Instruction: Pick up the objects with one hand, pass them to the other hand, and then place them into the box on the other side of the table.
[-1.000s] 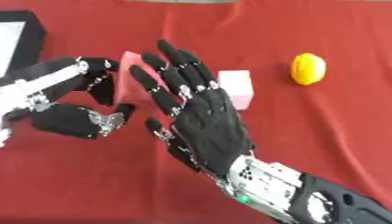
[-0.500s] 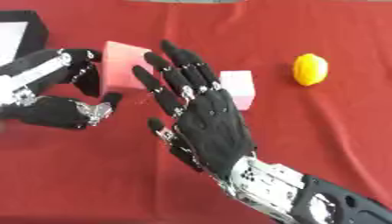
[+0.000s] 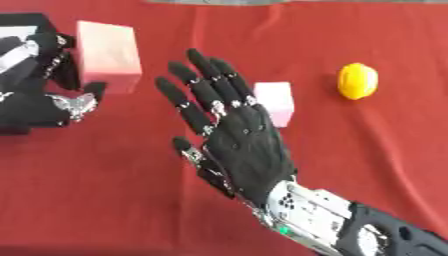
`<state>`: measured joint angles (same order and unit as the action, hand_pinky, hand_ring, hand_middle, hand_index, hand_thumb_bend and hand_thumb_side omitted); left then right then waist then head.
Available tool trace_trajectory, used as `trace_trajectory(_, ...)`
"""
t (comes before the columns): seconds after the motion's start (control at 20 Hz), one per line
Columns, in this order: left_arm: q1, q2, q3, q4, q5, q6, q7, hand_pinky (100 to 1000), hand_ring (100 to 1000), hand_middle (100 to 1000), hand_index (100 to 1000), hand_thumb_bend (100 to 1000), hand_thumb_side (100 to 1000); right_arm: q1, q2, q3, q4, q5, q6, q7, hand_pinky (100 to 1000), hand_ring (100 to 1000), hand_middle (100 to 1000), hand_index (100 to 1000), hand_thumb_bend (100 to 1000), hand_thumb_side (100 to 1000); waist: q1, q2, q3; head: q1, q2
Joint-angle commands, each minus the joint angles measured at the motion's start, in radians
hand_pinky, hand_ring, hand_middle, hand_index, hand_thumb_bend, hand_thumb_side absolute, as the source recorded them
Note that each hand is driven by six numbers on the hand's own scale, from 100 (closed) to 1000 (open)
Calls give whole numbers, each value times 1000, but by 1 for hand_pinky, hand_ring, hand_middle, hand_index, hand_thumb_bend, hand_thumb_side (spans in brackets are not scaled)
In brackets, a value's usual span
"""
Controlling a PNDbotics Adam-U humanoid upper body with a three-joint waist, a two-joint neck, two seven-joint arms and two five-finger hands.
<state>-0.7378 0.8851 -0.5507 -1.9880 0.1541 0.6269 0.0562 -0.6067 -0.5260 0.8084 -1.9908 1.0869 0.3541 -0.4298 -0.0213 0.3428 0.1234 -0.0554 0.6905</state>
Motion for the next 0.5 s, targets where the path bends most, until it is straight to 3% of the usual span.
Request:
trace_trajectory(0.05,11,58,59,-12,23,-9,41,670,568,428,425,100,273,-5,-22,-10,-9,6,-6,-5,870,932,845,874,570,100,4,-28,1,12,-19)
trace_trajectory(0.5,90,116,160,-12,64,-19,144,667,565,432,426,100,285,-1,-30,-25,-9,5,-9,-19,868,929,846,874,568,100,2,-33,2,56,-41)
